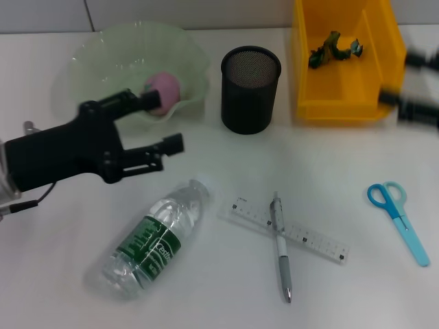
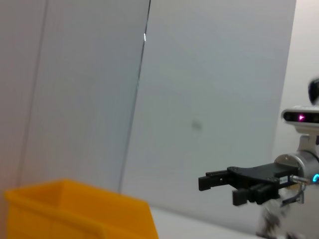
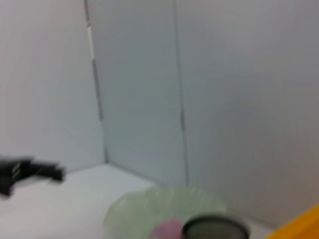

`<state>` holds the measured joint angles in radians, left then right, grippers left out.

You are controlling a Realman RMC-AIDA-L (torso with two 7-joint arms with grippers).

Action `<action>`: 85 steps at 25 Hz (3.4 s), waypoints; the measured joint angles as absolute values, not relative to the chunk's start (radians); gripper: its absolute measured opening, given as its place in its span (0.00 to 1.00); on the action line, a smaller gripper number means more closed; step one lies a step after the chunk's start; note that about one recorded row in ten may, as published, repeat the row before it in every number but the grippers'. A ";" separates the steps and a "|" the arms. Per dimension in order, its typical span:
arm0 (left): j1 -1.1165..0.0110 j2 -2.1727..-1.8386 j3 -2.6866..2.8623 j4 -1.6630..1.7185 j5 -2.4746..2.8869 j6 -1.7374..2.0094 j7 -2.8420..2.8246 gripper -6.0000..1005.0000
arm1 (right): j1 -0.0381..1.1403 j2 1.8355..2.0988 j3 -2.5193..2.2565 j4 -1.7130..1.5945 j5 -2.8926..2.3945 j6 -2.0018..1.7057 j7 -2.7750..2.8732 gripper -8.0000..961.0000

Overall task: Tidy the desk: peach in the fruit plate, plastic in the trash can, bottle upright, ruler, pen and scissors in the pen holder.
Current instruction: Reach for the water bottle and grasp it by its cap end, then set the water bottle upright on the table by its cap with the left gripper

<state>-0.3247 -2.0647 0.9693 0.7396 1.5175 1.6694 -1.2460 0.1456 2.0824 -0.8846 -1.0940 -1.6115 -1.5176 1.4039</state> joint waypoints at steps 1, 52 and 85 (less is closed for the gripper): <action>-0.325 -2.065 0.969 0.740 1.518 1.669 -1.246 0.84 | 0.146 2.082 -0.885 -1.094 -1.611 -1.518 1.404 0.87; -0.535 -2.080 1.877 1.338 2.575 1.155 -2.824 0.72 | 0.146 2.078 -0.875 -0.807 -1.645 -1.505 1.238 0.87; -0.112 -2.069 1.172 1.262 1.644 1.282 -1.645 0.45 | 0.186 2.079 -0.881 -0.818 -1.683 -1.517 1.303 0.87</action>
